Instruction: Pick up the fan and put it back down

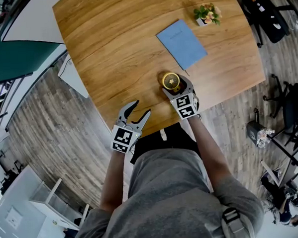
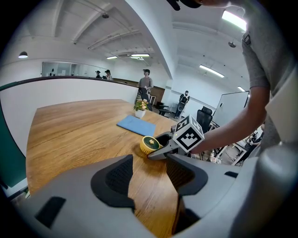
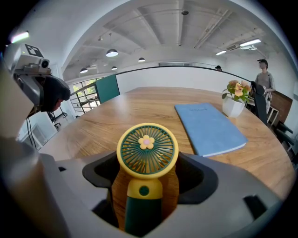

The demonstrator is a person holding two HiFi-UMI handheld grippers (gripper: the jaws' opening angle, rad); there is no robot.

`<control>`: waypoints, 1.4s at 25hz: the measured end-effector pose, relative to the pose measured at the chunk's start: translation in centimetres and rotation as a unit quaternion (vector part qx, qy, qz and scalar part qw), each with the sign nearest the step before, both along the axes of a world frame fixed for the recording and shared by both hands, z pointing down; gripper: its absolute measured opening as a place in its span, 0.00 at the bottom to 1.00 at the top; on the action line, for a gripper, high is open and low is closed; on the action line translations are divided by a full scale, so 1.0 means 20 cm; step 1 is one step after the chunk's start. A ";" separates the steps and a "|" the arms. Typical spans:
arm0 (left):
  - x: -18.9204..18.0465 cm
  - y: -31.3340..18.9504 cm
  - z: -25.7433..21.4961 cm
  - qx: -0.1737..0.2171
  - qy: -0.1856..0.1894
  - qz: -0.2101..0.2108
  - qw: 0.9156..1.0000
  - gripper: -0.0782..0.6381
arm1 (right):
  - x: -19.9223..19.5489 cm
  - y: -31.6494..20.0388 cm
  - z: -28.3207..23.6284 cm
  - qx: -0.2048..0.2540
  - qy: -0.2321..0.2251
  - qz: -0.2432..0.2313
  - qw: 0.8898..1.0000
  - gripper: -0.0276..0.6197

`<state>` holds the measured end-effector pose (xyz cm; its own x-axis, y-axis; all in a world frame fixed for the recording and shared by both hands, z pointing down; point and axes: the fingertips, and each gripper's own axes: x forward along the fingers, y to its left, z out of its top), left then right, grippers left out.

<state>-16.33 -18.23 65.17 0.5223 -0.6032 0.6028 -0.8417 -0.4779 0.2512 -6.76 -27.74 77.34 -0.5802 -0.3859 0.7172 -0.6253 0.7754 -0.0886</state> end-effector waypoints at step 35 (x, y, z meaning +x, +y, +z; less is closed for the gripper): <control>0.10 0.03 -0.28 0.056 -0.017 0.008 0.998 0.43 | 0.25 0.12 -0.39 0.067 -0.056 0.037 0.995 0.49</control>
<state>-14.32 -17.66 59.54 0.5121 -0.6599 0.5498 -0.8413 -0.5143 0.1664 -1.80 -25.31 69.56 -0.6199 -0.5190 0.5885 -0.6734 0.7369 -0.0593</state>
